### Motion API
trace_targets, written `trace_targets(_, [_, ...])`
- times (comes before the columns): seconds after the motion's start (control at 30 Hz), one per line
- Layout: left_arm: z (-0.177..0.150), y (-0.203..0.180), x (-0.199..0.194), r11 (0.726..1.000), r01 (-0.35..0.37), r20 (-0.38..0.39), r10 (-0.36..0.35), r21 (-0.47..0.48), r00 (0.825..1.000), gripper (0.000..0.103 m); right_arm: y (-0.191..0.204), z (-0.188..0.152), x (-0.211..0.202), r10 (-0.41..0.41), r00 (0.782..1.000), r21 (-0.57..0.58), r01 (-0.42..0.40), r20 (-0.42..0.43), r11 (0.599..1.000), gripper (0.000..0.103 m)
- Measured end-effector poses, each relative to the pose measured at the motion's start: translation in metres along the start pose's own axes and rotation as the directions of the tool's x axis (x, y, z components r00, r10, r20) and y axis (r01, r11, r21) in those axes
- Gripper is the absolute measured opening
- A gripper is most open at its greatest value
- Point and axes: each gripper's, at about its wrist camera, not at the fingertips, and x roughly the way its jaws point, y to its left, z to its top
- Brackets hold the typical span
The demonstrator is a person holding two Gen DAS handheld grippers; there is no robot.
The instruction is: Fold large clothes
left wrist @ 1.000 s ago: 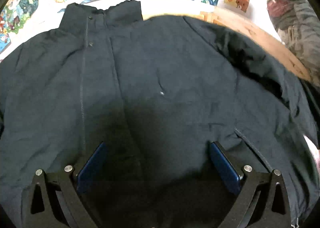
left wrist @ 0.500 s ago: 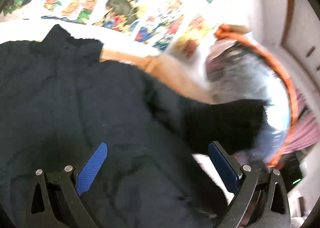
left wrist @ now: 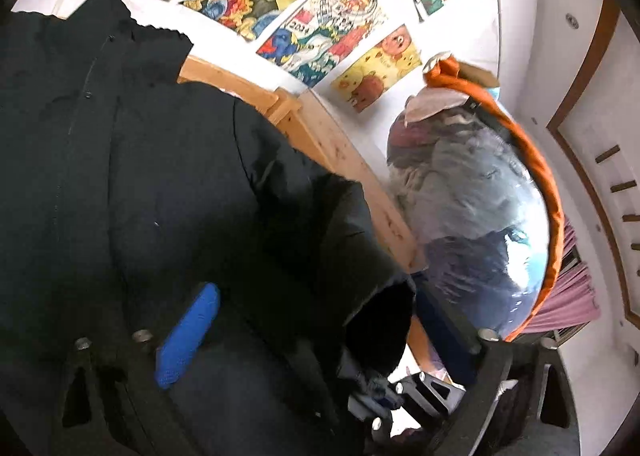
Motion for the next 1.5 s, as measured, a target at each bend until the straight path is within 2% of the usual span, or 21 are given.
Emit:
trace_targets(0.07, [0.001,-0.003,0.006,1.000,-0.011,-0.009,0.012,0.012,1.000,0.076,0.004,-0.001,0.002,0.004,1.000,-0.014,-0.004,-0.007,1.000,0.007])
trace_targets(0.13, [0.003,-0.007,0.009,0.999,-0.038,-0.008,0.038,0.034,0.999,0.040,0.009,0.002,0.005,0.004,1.000,-0.025,-0.004,-0.010,1.000,0.007])
trace_targets(0.17, [0.004,-0.009,0.010,0.997,-0.057,-0.006,0.057,0.045,0.998,0.031,0.009,0.003,0.006,0.001,1.000,-0.025,-0.001,-0.012,1.000,0.007])
trace_targets(0.2, [0.006,-0.010,0.010,0.996,-0.076,-0.003,0.077,0.054,0.997,0.016,0.008,0.002,0.005,0.002,1.000,-0.020,-0.002,-0.011,1.000,0.007])
trace_targets(0.23, [0.008,-0.011,0.008,0.995,-0.082,0.002,0.082,0.063,0.997,0.012,0.007,0.002,0.004,0.009,1.000,-0.013,-0.009,-0.004,1.000,0.008])
trace_targets(0.33, [0.016,-0.018,-0.003,0.984,-0.133,0.054,0.128,0.115,0.990,0.009,0.003,0.003,-0.004,0.038,0.999,0.006,-0.039,0.022,0.999,0.020])
trace_targets(0.4, [0.021,-0.019,-0.015,0.978,-0.164,0.094,0.152,0.132,0.984,0.008,-0.001,0.001,-0.009,0.049,0.998,0.025,-0.050,0.042,0.998,0.043])
trace_targets(0.43, [0.026,-0.019,-0.025,0.973,-0.183,0.121,0.167,0.137,0.978,0.008,-0.005,-0.001,-0.014,0.072,0.996,0.049,-0.075,0.059,0.996,0.047])
trace_targets(0.53, [0.035,-0.013,-0.051,0.958,-0.249,0.188,0.220,0.142,0.957,0.008,-0.016,-0.002,-0.018,0.088,0.993,0.100,-0.095,0.074,0.990,0.050])
trace_targets(0.6, [0.039,-0.006,-0.072,0.943,-0.304,0.234,0.268,0.137,0.935,0.008,-0.028,0.001,-0.016,0.086,0.994,0.134,-0.095,0.071,0.986,0.050])
trace_targets(0.73, [0.041,0.016,-0.117,0.893,-0.439,0.319,0.390,0.098,0.864,0.008,-0.060,0.015,0.001,0.058,0.997,0.192,-0.065,0.041,0.979,0.050])
trace_targets(0.87, [0.039,0.050,-0.149,0.836,-0.549,0.359,0.509,0.011,0.782,0.008,-0.083,0.039,0.047,0.052,0.998,0.226,-0.044,-0.030,0.973,0.050])
trace_targets(0.9, [0.038,0.057,-0.152,0.823,-0.568,0.360,0.532,-0.008,0.766,0.008,-0.088,0.045,0.061,0.056,0.997,0.239,-0.043,-0.048,0.970,0.050])
trace_targets(0.93, [0.037,0.068,-0.156,0.802,-0.595,0.358,0.568,-0.039,0.742,0.008,-0.091,0.050,0.076,0.061,0.996,0.249,-0.043,-0.066,0.968,0.050])
trace_targets(0.97, [0.036,0.078,-0.157,0.789,-0.611,0.350,0.591,-0.062,0.727,0.008,-0.093,0.056,0.091,0.068,0.994,0.248,-0.045,-0.086,0.968,0.050])
trace_targets(1.1, [0.037,0.117,-0.144,0.732,-0.672,0.254,0.675,-0.112,0.693,0.008,-0.090,0.067,0.159,0.115,0.974,0.240,-0.067,-0.193,0.969,0.050])
trace_targets(1.2, [0.038,0.141,-0.122,0.676,-0.731,0.200,0.732,-0.096,0.651,0.008,-0.078,0.065,0.204,0.150,0.946,0.242,-0.080,-0.288,0.967,0.050])
trace_targets(1.3, [0.038,0.164,-0.105,0.635,-0.768,0.153,0.770,-0.087,0.620,0.008,-0.064,0.056,0.234,0.148,0.926,0.220,-0.073,-0.348,0.973,0.050])
trace_targets(1.37, [0.035,0.178,-0.099,0.614,-0.785,0.118,0.788,-0.087,0.604,0.008,-0.055,0.047,0.247,0.135,0.915,0.204,-0.060,-0.379,0.977,0.050])
trace_targets(1.5, [0.026,0.210,-0.089,0.617,-0.777,0.056,0.786,-0.123,0.615,0.011,-0.041,0.036,0.257,0.109,0.911,0.162,-0.047,-0.399,0.986,0.051])
